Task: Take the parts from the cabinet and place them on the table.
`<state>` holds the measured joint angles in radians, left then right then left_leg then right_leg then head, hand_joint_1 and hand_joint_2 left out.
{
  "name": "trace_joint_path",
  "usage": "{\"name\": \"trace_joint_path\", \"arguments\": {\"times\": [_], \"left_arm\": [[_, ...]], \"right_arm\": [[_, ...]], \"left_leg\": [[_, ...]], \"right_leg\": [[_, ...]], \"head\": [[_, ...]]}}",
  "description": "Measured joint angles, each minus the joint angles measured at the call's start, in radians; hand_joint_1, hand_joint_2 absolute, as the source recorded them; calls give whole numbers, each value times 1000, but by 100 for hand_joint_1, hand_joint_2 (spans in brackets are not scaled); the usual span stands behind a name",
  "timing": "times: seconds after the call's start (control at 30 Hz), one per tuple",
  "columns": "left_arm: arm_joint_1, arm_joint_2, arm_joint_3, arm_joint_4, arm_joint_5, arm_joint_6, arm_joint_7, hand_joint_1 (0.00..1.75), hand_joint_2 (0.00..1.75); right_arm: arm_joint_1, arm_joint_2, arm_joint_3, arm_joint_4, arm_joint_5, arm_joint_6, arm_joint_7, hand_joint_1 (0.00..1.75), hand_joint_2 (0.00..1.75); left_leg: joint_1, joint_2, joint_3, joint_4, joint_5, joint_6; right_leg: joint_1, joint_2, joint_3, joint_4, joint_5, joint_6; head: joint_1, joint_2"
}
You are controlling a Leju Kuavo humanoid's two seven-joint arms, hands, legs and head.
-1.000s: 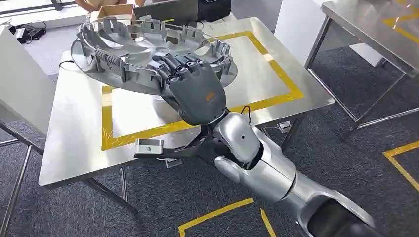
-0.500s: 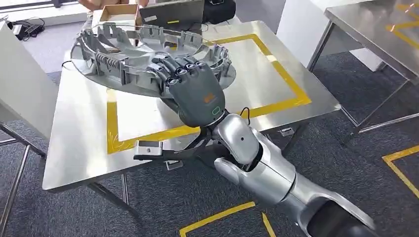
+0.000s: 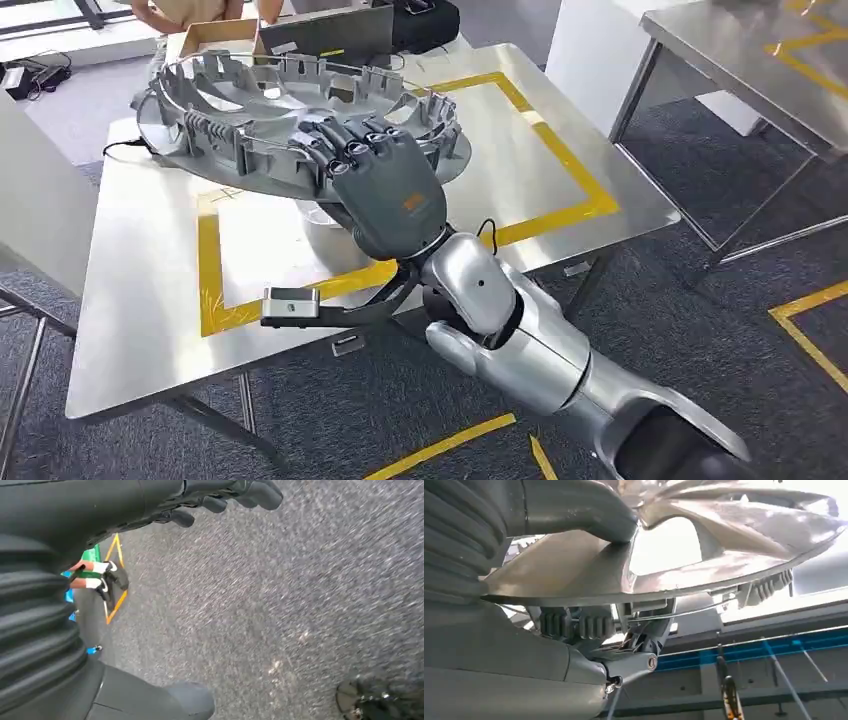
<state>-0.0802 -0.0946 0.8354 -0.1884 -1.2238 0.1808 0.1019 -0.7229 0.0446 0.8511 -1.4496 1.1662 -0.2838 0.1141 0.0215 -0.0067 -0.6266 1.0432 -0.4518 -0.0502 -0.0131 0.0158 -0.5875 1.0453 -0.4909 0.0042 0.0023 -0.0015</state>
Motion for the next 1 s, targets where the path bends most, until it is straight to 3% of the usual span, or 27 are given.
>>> {"name": "trace_joint_path", "arguments": {"times": [0.03,0.13,0.17,0.2,0.27,0.3,0.33,0.37,0.43,0.47,0.5,0.53,0.6,0.63,0.67,0.7,0.8,0.83,0.87,0.97,1.0], "left_arm": [[-3,1,2,0,0,0,0,0,175],[-2,2,4,0,-2,0,3,0,175],[-2,2,4,0,-2,0,3,0,175],[-3,2,4,0,-3,0,3,0,175],[-4,2,4,0,-3,0,4,0,175],[-4,2,4,0,-3,0,6,0,175],[-3,2,4,0,-3,0,8,0,175],[-2,2,4,0,-3,0,9,0,175],[-3,2,4,0,-3,0,9,0,175],[-3,-1,4,0,-3,0,9,0,175],[-3,-5,4,2,-3,0,9,0,175],[-5,-3,4,1,-3,1,9,0,175],[-6,-2,5,0,-3,1,9,0,175],[-8,0,5,-1,-3,1,9,0,175],[-6,1,5,-3,-3,1,9,0,175],[-6,-1,5,-2,-4,1,6,0,175],[-7,2,5,-2,-5,-3,5,0,175],[-6,2,5,-2,-5,-3,5,0,175],[-4,2,5,-2,-6,-5,6,0,175],[-4,4,5,-2,-10,-10,3,0,175],[-4,1,5,0,-13,-12,3,0,175]], "right_arm": [[-2,5,0,0,3,1,2,175,175],[-5,9,0,0,3,3,3,175,175],[-5,9,0,0,3,3,4,175,175],[-7,9,0,0,3,3,3,175,175],[-8,9,0,1,3,3,3,175,175],[-7,9,0,2,3,3,3,175,175],[-6,9,0,2,3,4,3,175,175],[-6,9,0,2,3,4,3,175,175],[-6,9,0,2,3,4,5,175,175],[-7,9,0,2,3,4,4,175,175],[-8,9,0,2,3,4,2,175,175],[-11,11,0,2,4,5,3,175,175],[-11,11,0,2,4,5,3,175,175],[-11,13,0,2,4,6,3,175,175],[-7,15,0,2,3,8,7,175,175],[-9,14,0,3,3,10,8,175,175],[-8,17,0,4,5,11,4,175,175],[-8,17,0,6,4,12,4,175,175],[-8,17,0,9,4,13,4,175,175],[-10,17,0,21,-5,29,16,175,175],[-14,17,0,29,-6,33,18,175,175]], "left_leg": [[0,1,-6,10,-2,13],[3,1,0,8,-9,39],[3,1,5,7,-12,45],[2,1,8,7,-16,52],[-3,2,14,7,-22,61],[-6,1,18,8,-27,63],[-9,1,24,8,-31,64],[-12,1,33,8,-37,65],[-19,-1,53,7,-50,65],[-18,0,57,6,-55,65],[-25,1,56,8,-60,59],[-19,0,53,7,-61,54],[-16,4,59,-3,-62,44],[-25,6,70,-7,-67,36],[-22,6,71,2,-74,34],[-22,5,53,42,-92,27],[-11,5,-80,259,-170,8],[-8,5,-105,287,-162,4],[-5,5,-104,269,-131,0],[8,7,-15,30,28,-16],[3,3,-1,18,6,-19]], "right_leg": [[3,0,-1,-6,3,5],[-1,-1,3,-7,-7,20],[-2,-7,-4,17,-16,24],[-1,-11,-35,75,-42,26],[-1,-11,-136,250,-104,28],[0,-11,-175,307,-113,26],[2,-11,-192,318,-95,21],[5,-11,-185,280,-55,14],[19,-11,-116,107,58,-11],[28,-13,-90,29,91,-28],[32,-17,-72,15,72,-40],[32,-16,-68,-2,65,-34],[36,-11,-67,-5,62,-38],[26,-11,-53,-21,62,-38],[20,-12,-34,-34,64,-38],[15,-14,-25,-38,62,-42],[11,-13,-17,-38,50,-44],[9,-11,-12,-38,45,-41],[6,-9,-5,-37,40,-38],[-3,-8,16,-24,15,-18],[4,-7,13,-16,6,-8]], "head": [[5,0],[7,0],[8,0],[9,0],[9,0],[9,0],[9,0],[9,0],[10,0],[9,0],[4,0],[8,0],[6,0],[7,0],[6,0],[-4,0],[-3,0],[-3,0],[-3,0],[-3,0],[-7,0]]}}
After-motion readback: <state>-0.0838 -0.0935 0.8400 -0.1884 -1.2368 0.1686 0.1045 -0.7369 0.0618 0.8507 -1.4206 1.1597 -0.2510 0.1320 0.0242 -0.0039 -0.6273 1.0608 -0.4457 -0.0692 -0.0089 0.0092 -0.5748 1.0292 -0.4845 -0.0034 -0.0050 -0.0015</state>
